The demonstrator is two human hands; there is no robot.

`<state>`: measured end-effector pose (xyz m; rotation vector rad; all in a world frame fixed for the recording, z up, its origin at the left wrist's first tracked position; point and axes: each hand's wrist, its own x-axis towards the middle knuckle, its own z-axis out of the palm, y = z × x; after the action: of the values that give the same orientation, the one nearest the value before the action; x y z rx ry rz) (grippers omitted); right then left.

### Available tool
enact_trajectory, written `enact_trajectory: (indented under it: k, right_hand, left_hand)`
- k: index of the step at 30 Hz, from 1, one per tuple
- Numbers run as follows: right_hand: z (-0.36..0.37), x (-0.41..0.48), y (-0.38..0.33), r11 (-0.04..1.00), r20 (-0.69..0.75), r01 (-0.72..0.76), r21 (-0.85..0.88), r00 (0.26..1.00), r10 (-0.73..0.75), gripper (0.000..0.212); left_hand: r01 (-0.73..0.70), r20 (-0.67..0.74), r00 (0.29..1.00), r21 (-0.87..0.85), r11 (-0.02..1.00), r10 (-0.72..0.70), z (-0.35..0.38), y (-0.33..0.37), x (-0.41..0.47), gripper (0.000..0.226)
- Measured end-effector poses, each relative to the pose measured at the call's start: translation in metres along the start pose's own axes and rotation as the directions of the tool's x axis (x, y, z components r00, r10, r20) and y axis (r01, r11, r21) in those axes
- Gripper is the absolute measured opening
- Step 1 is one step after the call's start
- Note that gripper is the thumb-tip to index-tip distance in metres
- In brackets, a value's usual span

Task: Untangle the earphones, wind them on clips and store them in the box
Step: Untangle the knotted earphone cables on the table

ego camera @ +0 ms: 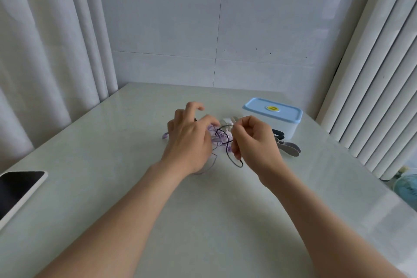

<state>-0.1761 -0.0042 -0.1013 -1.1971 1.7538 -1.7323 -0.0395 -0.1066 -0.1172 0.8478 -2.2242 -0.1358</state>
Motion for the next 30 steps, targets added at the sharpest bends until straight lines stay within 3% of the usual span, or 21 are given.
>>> enact_trajectory:
  k: [2,5,9,13,15,17,19,20,23,25,27,30]
  right_hand:
    - [0.001,0.000,0.007,0.967,0.032,0.073,-0.243,0.997,-0.067,0.007]
    - [0.004,-0.002,0.014,0.790,0.133,0.266,-0.552,0.964,-0.232,0.009]
    - [-0.004,0.003,0.022,0.640,0.216,0.323,-0.698,0.946,-0.241,0.016]
    - [-0.007,0.003,0.019,0.554,0.226,0.346,-0.757,0.935,-0.275,0.027]
    - [-0.003,0.001,0.012,0.622,0.153,0.343,-0.704,0.929,-0.338,0.028]
    - [0.001,-0.002,0.004,0.759,0.050,0.328,-0.562,0.929,-0.365,0.027]
    - [0.003,-0.004,-0.005,0.930,-0.045,0.288,-0.227,0.951,-0.306,0.026]
    - [0.004,-0.005,-0.010,0.968,-0.075,0.247,-0.046,0.965,-0.250,0.025]
    - [0.000,-0.008,-0.019,0.922,-0.123,0.098,0.374,0.991,-0.056,0.023]
    - [-0.005,-0.006,-0.023,0.841,-0.111,0.030,0.540,0.993,0.036,0.025]
    - [-0.010,-0.006,-0.027,0.816,-0.066,-0.015,0.578,0.996,0.065,0.037]
    - [-0.012,-0.009,-0.033,0.864,-0.015,-0.042,0.502,0.998,0.057,0.050]
  left_hand:
    - [-0.071,0.087,0.993,-0.043,0.997,0.074,0.001,0.002,-0.001,0.034]
    - [-0.122,0.249,0.961,-0.027,0.992,0.124,0.006,0.000,-0.004,0.038]
    - [-0.100,0.194,0.977,0.056,0.993,0.088,0.008,-0.009,-0.003,0.015]
    - [-0.033,0.173,0.985,0.193,0.981,-0.001,0.009,-0.010,-0.003,0.028]
    - [0.011,0.180,0.982,0.254,0.967,-0.059,0.011,-0.010,-0.005,0.036]
    - [0.056,0.144,0.985,0.276,0.960,-0.099,0.010,-0.009,-0.005,0.036]
    - [0.097,0.098,0.987,0.272,0.957,-0.128,0.008,-0.007,-0.005,0.033]
    - [0.118,0.085,0.986,0.278,0.953,-0.146,0.007,-0.007,-0.004,0.034]
    - [0.192,0.093,0.968,0.333,0.923,-0.235,0.004,-0.011,-0.004,0.040]
    - [0.241,0.089,0.954,0.345,0.907,-0.287,0.002,-0.014,-0.004,0.042]
    - [0.264,0.091,0.946,0.347,0.900,-0.312,0.001,-0.016,-0.004,0.047]
    - [0.236,0.095,0.953,0.359,0.903,-0.286,0.003,-0.017,-0.004,0.069]
